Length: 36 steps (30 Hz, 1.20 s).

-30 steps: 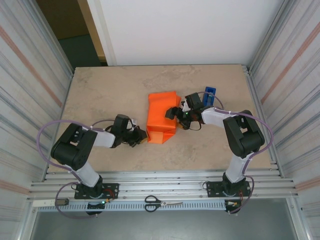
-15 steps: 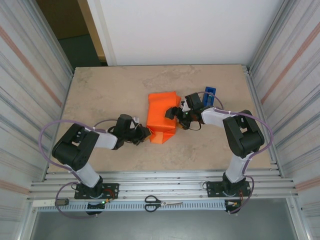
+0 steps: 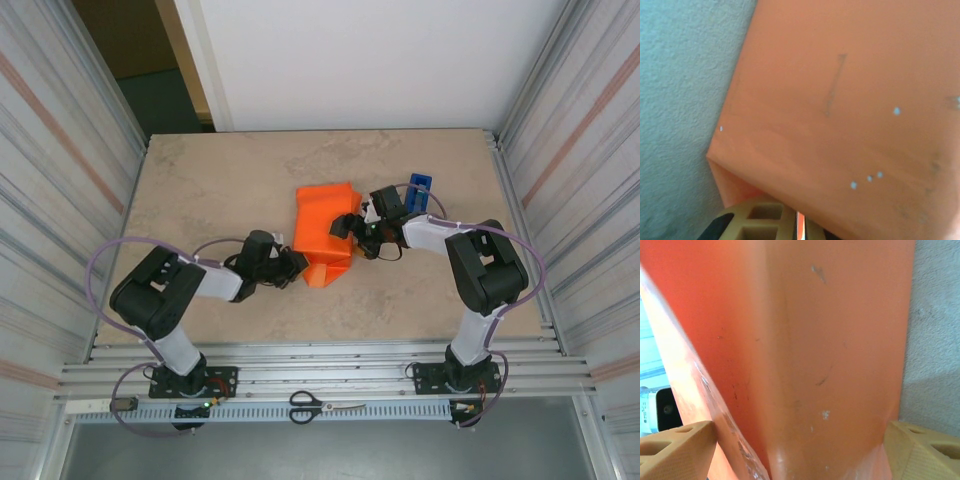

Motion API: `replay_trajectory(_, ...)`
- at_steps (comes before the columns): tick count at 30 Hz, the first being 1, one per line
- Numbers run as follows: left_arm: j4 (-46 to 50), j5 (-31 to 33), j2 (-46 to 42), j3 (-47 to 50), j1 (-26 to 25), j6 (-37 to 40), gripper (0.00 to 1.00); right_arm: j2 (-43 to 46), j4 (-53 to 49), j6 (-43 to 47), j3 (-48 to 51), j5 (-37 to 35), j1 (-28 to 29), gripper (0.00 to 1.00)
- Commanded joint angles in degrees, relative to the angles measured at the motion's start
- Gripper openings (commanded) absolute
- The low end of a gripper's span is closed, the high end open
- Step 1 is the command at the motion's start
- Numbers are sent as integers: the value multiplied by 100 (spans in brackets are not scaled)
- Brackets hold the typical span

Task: Wrap the gift box in paper
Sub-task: Fold the wrapping paper for the gift box.

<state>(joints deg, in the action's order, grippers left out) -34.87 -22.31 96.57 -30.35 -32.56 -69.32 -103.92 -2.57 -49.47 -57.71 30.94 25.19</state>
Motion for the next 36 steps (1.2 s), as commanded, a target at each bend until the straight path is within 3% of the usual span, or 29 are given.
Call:
replay_trajectory(1,-493,490,177,38,-104,-308,10,-243,-244,-115,138,-114,113,85)
replay_trajectory(5,-766,743,291,64,-214,-421,10,-242,-261,-100,119,-80,109,85)
replay_trajectory(17,-396,1190,446,98,-424,-610,9,-228,-347,-28,113,-79,118,85)
replay_trajectory(29,676,1059,243,-249,-462,-571,10,-195,-363,-41,138,-202,125,85)
replay_trajectory(34,1561,1124,-166,-471,-488,-301,10,-185,-385,-45,138,-244,134,86)
replay_trajectory(36,1444,1101,-215,-425,-515,-228,11,-190,-385,-45,139,-252,133,86)
